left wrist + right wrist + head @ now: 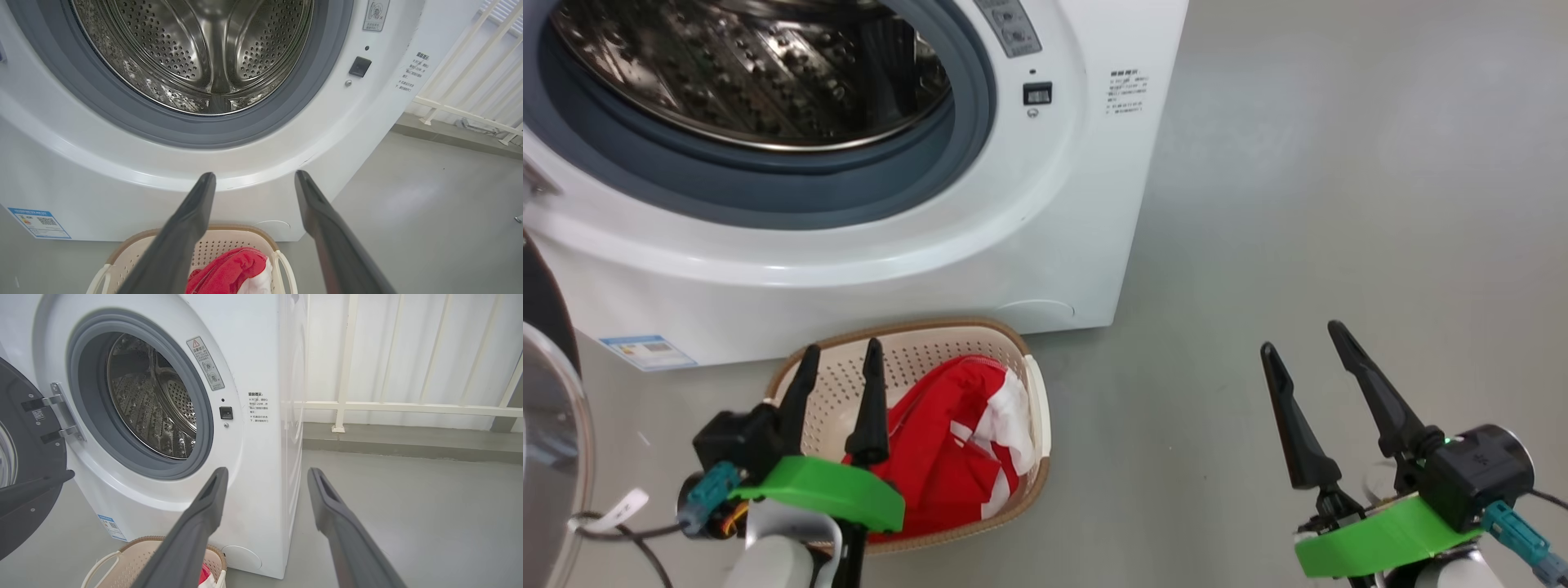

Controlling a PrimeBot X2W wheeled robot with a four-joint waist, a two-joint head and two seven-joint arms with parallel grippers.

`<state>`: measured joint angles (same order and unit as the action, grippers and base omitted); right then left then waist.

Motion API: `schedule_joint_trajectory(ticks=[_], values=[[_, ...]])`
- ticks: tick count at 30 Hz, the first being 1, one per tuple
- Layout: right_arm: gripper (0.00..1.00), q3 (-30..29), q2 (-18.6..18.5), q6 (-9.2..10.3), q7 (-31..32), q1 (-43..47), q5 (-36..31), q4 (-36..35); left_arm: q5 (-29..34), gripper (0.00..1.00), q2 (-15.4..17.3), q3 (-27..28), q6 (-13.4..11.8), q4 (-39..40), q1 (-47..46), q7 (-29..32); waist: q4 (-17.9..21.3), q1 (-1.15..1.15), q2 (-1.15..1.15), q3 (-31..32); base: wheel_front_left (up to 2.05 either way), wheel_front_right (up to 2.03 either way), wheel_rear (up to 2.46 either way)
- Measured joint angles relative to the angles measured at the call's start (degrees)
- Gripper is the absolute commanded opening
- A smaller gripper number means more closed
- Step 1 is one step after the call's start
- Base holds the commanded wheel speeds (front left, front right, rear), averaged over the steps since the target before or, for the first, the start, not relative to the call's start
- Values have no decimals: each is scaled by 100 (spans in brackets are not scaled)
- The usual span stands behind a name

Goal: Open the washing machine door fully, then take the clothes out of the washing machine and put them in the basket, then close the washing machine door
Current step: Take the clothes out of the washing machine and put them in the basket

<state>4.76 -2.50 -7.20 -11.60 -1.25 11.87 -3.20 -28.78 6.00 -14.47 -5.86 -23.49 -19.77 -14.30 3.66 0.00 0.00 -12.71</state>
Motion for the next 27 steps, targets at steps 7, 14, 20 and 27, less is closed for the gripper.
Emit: schedule_joint_trajectory(ticks=[7, 14, 20, 27], values=[[100, -111, 3, 0, -4, 161, -82, -2, 112, 100, 130, 97, -140, 771, 502, 0, -30, 0, 0, 249, 0, 0, 0], [100, -244, 9, 0, -5, 369, -148, 4, 357, 100, 341, -44, -196, 1430, 1063, 1, -47, 0, 0, 509, 0, 0, 0], [100, -390, 13, 0, 1, 603, -189, -5, 452, 100, 447, -53, -413, 1876, 1497, 25, -69, 0, 0, 763, 0, 0, 0], [100, -552, 31, 0, 3, 760, -301, -113, 568, 100, 578, -5, -633, 2372, 1853, 62, -106, 0, 0, 1011, 0, 0, 0]])
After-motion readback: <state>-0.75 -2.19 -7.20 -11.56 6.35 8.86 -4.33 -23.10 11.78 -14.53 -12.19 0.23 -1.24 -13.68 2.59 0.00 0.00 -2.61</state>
